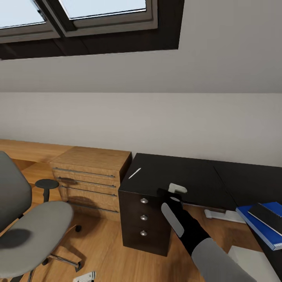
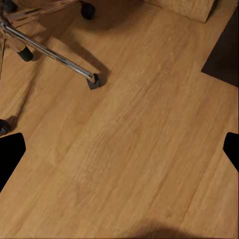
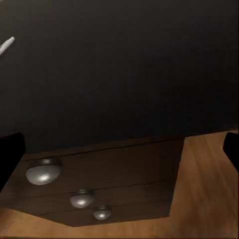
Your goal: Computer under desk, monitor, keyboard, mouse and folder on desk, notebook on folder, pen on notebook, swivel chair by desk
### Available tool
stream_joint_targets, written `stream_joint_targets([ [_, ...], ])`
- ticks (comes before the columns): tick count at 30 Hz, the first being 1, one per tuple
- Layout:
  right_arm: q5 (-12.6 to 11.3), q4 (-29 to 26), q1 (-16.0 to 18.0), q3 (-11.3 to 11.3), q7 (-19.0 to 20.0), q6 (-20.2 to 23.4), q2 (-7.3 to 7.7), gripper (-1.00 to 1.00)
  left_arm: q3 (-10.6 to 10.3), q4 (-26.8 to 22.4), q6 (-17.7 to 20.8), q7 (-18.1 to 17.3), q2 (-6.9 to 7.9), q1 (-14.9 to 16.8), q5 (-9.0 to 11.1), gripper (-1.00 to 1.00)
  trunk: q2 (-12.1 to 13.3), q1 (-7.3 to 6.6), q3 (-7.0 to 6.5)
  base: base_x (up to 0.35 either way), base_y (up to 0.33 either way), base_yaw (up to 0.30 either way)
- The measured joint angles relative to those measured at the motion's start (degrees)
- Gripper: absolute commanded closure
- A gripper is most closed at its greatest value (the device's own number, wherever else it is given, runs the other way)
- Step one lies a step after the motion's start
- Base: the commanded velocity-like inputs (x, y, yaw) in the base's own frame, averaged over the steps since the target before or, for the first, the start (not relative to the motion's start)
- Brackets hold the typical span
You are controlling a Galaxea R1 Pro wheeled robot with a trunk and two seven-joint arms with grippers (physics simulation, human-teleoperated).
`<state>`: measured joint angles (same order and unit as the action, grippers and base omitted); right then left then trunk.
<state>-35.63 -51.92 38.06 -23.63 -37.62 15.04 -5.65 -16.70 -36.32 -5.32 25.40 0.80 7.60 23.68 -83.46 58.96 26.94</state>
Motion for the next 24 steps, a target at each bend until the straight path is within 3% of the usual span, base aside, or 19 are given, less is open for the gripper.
stream_joint_targets([
  [1,2.7,0.5,0.8,0.0,-1.2,1.5,-1.68,-1.0,-0.1,-0.8,-1.8,0.0,0.0,0.0,-0.1,-1.0,0.0,0.0,0.0,0.0,0.0,0.0],
  [4,6.5,1.7,1.9,0.0,-2.9,3.3,-4.27,-1.0,-0.1,-4.1,-4.3,0.0,0.05,0.0,-0.1,-1.0,0.0,0.0,0.0,0.0,0.0,0.0],
  [6,7.9,3.4,3.2,-0.1,-3.4,4.2,-4.35,-1.0,-0.2,-8.1,-4.0,0.1,0.23,0.0,-0.1,-1.0,0.0,0.0,-0.01,0.0,0.0,0.0],
  [7,8.4,5.2,4.6,-0.1,-3.6,4.6,-4.35,-1.0,-0.1,-11.3,-2.1,0.2,0.36,0.0,-0.1,-1.0,0.0,0.0,-0.01,0.0,0.0,0.0],
  [10,8.7,11.5,8.6,0.0,-3.4,5.1,-4.35,-1.0,0.7,-20.6,7.9,0.3,0.54,0.0,0.5,-1.0,0.0,0.0,0.0,0.0,0.0,0.0],
  [11,8.7,15.3,9.9,0.2,-1.6,4.5,-4.35,-1.0,4.4,-29.2,19.5,0.3,0.22,0.0,0.5,-1.0,0.0,0.0,-0.01,0.0,0.0,0.0],
  [15,8.4,19.5,11.1,0.4,3.2,1.1,-4.35,-1.0,9.9,-48.3,38.4,0.4,-1.82,0.0,0.9,-1.0,0.0,0.0,-0.01,0.0,0.0,0.0],
  [24,8.6,20.3,11.2,0.4,4.2,0.3,-4.35,-1.0,11.3,-45.3,40.6,0.1,-1.94,0.0,1.0,-1.0,0.0,0.0,0.18,0.006,0.0,0.168],
])
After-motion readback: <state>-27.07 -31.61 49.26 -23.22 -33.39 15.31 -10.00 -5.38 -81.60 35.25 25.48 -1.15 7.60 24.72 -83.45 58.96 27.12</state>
